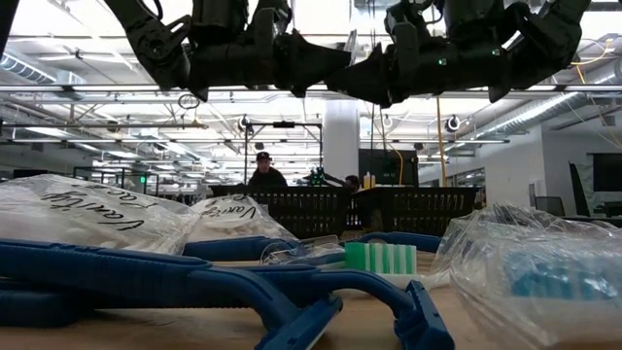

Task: Pick & Place Travel size toiletries
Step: Put the silver nail cutter into the top right black bin

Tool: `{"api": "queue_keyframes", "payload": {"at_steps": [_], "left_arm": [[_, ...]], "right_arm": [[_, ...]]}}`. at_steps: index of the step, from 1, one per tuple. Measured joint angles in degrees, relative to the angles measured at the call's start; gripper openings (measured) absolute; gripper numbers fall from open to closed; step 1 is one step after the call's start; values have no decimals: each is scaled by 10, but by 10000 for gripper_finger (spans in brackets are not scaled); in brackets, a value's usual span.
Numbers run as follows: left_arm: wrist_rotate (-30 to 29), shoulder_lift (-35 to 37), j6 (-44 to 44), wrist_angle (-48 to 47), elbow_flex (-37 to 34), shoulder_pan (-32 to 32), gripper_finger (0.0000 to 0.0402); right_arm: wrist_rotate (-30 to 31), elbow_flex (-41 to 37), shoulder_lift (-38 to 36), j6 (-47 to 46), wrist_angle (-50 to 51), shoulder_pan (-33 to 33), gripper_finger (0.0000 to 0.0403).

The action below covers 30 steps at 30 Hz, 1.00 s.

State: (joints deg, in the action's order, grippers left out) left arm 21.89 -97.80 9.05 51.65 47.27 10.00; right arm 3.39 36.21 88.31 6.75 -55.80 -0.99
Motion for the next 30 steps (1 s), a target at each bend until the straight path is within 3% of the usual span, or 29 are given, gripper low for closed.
{"api": "queue_keyframes", "payload": {"at_steps": [5,9,17,22,24,30], "left_arm": [[8,0,-9,-2,0,0,26],[-16,0,-52,-3,0,0,51],[-109,-1,-96,-8,15,1,182],[-119,2,-78,-38,46,5,263],[-125,9,-67,-78,52,10,284],[-219,28,-47,-138,59,24,316]], "right_arm": [[-2,0,0,1,10,0,45],[-6,0,-1,-17,21,-9,45],[-7,0,-1,-46,94,-48,45],[32,0,0,-58,184,-95,45],[59,0,0,-60,221,-114,45],[85,0,0,-69,270,-174,45]]}}
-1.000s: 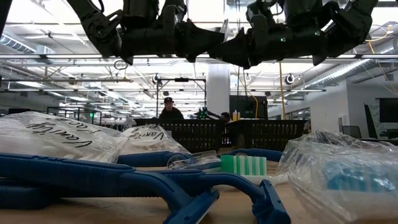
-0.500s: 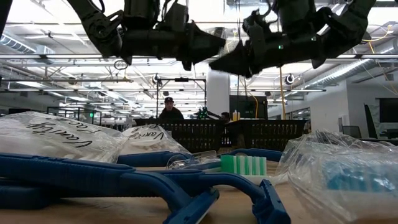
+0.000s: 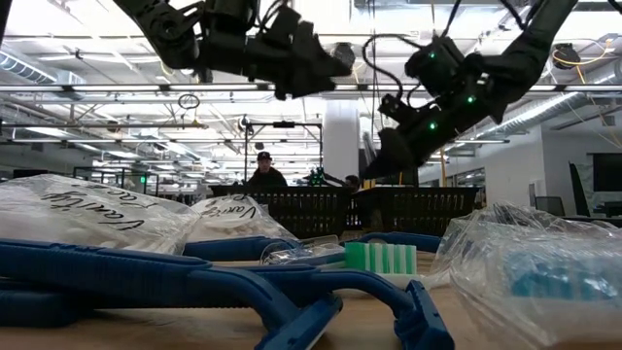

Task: Pick & Place Travel size toiletries
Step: Put the silver nail cutter into the top right black bin, then put the blue toothbrush into the bottom right black bin

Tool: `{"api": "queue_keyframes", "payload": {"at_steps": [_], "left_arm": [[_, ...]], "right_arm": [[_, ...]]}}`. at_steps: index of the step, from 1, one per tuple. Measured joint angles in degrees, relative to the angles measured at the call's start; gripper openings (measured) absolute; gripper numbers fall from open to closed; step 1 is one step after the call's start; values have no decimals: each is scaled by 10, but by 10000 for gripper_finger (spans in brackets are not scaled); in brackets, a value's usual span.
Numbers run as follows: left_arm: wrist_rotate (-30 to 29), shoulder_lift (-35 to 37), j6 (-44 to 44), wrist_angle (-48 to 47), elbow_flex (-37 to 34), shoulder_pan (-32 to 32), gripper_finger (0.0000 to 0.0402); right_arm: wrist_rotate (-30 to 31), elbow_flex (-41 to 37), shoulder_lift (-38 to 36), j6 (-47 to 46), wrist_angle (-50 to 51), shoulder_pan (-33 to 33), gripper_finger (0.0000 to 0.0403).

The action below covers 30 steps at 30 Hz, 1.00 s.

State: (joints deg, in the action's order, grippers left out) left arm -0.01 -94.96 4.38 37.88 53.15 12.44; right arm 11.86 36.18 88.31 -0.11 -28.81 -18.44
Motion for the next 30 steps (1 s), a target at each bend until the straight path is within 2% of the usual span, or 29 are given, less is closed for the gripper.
{"api": "queue_keyframes", "payload": {"at_steps": [3,5,13,17,20,25,30], "left_arm": [[-1,-1,-5,-23,-1,6,318],[-1,-1,-4,-37,0,7,315],[-1,-1,0,-74,-1,7,296],[-2,-1,5,-73,-1,7,288],[-1,-1,0,-74,-1,7,285],[-1,2,-1,-89,-1,6,285],[1,71,4,-201,-1,14,285]], "right_arm": [[-1,0,0,-11,23,-22,45],[0,0,0,-12,40,-27,60],[-2,0,0,-51,45,-24,222],[-24,0,0,-49,25,-20,268],[-62,0,0,-53,4,-19,283],[-157,0,0,-57,-46,-7,283],[-242,0,-18,-69,-64,10,269]]}}
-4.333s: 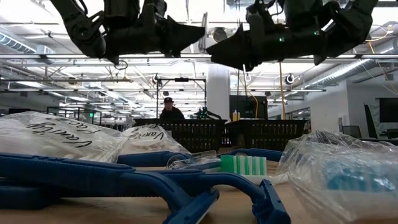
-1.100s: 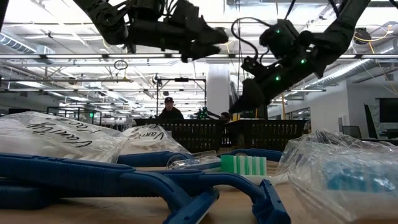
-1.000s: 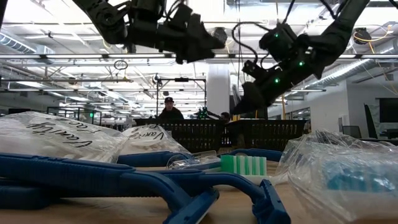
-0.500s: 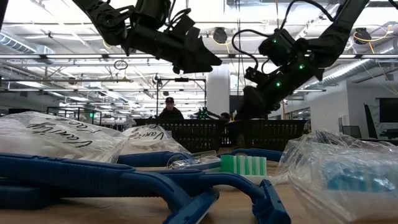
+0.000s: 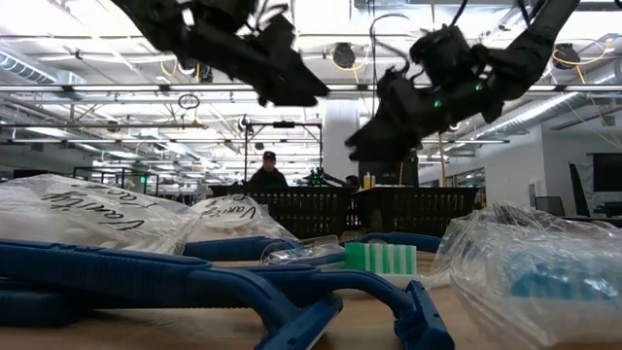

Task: Pick & Place Travel size toiletries
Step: Put the blue toothbrush into the bottom right black bin

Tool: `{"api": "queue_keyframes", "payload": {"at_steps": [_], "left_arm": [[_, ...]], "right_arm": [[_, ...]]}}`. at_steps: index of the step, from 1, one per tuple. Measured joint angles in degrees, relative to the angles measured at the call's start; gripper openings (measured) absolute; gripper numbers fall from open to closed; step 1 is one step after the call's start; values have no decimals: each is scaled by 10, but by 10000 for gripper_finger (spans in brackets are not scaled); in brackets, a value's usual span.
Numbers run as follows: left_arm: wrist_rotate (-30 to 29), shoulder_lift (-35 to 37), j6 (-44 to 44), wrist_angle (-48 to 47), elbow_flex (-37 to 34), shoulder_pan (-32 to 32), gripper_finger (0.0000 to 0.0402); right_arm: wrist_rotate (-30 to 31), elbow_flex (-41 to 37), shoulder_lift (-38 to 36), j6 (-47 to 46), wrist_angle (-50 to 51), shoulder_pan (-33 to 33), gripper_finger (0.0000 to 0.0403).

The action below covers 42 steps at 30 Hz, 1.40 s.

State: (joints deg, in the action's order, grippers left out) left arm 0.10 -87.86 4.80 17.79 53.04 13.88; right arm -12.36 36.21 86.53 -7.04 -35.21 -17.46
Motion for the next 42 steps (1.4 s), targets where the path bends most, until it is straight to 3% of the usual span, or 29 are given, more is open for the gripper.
{"api": "queue_keyframes", "payload": {"at_steps": [4,8,15,22,26,31,36,42], "left_arm": [[20,87,0,-100,-6,16,285],[64,168,-3,-109,-54,25,285],[61,292,-53,-25,-204,27,285],[15,407,-91,52,-307,27,285],[-6,442,-113,49,-326,27,285],[-7,445,-141,49,-331,27,285],[-7,445,-139,48,-331,27,285],[-7,445,-139,48,-331,27,285]], "right_arm": [[-20,0,-53,-13,32,13,261],[-58,0,-127,-10,79,46,256],[-76,0,-218,7,115,188,249],[-66,0,-217,10,115,336,249],[38,0,-178,15,118,410,249],[152,0,-116,-59,123,471,249],[215,0,-68,-181,154,526,249],[229,0,-24,-330,170,601,246]]}}
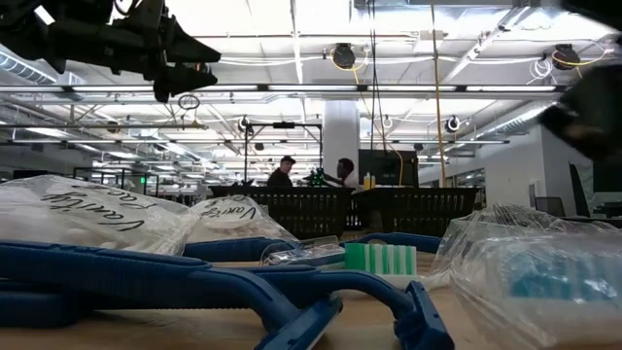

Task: Pick & Place Travel size toiletries
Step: Put the blue toothbrush into the bottom right black bin

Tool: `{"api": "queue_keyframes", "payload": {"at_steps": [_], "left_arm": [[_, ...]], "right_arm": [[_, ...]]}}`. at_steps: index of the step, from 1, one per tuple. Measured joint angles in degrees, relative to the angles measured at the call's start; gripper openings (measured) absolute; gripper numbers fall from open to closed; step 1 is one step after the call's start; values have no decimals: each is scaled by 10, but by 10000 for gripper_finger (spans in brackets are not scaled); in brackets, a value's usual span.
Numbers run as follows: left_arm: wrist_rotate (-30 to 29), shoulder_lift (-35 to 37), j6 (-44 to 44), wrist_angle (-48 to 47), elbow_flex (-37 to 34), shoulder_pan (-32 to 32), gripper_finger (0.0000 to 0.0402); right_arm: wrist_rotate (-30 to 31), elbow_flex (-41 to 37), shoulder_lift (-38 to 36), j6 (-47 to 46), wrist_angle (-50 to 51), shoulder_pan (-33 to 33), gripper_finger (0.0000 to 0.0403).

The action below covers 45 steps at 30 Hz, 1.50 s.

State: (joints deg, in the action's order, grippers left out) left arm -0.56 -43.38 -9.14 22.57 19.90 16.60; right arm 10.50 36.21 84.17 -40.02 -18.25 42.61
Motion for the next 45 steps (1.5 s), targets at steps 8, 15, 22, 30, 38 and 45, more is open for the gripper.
{"api": "queue_keyframes", "payload": {"at_steps": [8,15,22,30,38,45], "left_arm": [[0,0,-15,0,0,0,285],[0,0,-15,2,0,0,285],[0,0,-16,0,0,0,285],[0,0,-16,0,0,0,285],[0,0,-17,1,0,0,285],[0,0,-17,1,0,0,285]], "right_arm": [[30,1,41,-101,-5,82,203],[109,7,71,-77,-14,87,175],[103,7,148,-54,-96,87,177],[109,9,184,-51,-95,88,161],[42,9,215,-81,-82,88,134],[38,9,216,-123,2,88,88]]}}
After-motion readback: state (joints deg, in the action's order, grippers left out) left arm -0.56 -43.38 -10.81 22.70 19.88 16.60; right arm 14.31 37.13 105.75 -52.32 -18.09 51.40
